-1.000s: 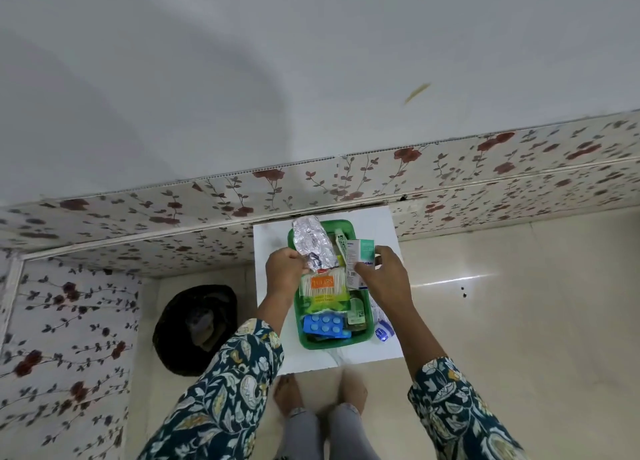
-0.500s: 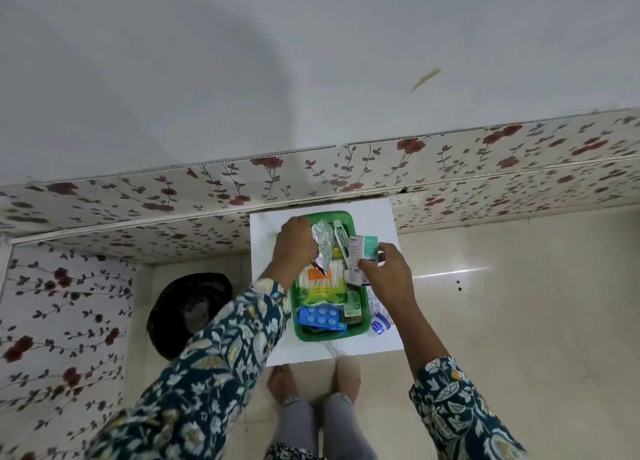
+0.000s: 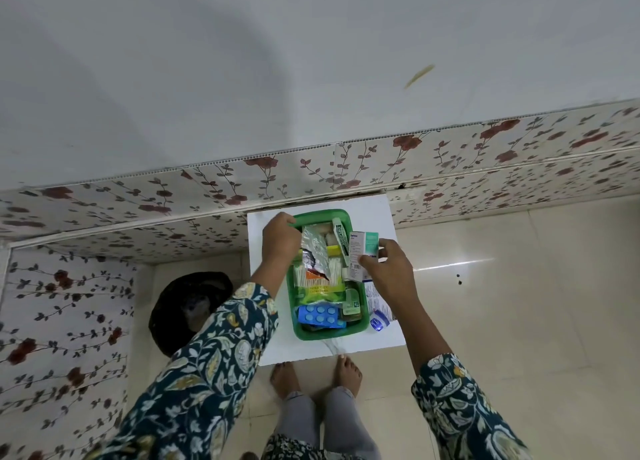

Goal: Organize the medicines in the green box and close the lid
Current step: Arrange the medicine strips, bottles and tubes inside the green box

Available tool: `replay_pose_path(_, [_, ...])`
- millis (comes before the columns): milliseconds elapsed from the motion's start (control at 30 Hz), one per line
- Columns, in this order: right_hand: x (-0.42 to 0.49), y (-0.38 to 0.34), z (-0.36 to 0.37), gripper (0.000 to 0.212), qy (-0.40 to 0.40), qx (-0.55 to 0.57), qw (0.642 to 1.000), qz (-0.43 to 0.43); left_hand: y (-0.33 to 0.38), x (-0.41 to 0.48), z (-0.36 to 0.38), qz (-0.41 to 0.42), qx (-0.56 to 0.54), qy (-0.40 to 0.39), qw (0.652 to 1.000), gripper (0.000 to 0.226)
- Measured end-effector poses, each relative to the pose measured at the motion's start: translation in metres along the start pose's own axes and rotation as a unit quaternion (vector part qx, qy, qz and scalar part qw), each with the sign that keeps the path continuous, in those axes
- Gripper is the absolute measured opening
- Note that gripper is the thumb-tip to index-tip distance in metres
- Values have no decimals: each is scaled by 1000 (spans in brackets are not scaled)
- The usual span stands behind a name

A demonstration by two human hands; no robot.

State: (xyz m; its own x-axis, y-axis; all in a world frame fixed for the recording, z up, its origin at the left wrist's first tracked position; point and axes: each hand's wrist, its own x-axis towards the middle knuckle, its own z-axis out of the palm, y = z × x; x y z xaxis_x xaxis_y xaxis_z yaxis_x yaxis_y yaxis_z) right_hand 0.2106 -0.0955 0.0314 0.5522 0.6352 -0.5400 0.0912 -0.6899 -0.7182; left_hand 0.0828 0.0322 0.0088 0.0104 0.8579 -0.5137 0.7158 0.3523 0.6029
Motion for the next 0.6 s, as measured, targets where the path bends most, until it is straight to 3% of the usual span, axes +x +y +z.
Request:
replay_pose_path(133, [0, -3, 1, 33, -4, 1, 1000, 1, -2, 2, 4, 0, 57, -71, 996, 19])
replay_pose_path(233, [1, -3, 3, 35, -7, -12, 1000, -2, -1, -5, 21, -14, 151, -142, 978, 59])
replay_pose_path(333, [2, -3, 4, 36, -7, -14, 1000, 0, -2, -5, 35, 4, 259, -112, 959, 68])
replay_pose_path(500, [0, -2, 3, 35, -9, 0, 1000, 7, -1, 1, 30, 40, 192, -53, 979, 37])
replay_pose_path(600, [-1, -2, 0, 35, -7, 6, 1000, 4, -1, 5, 13, 72, 154, -41, 985, 30])
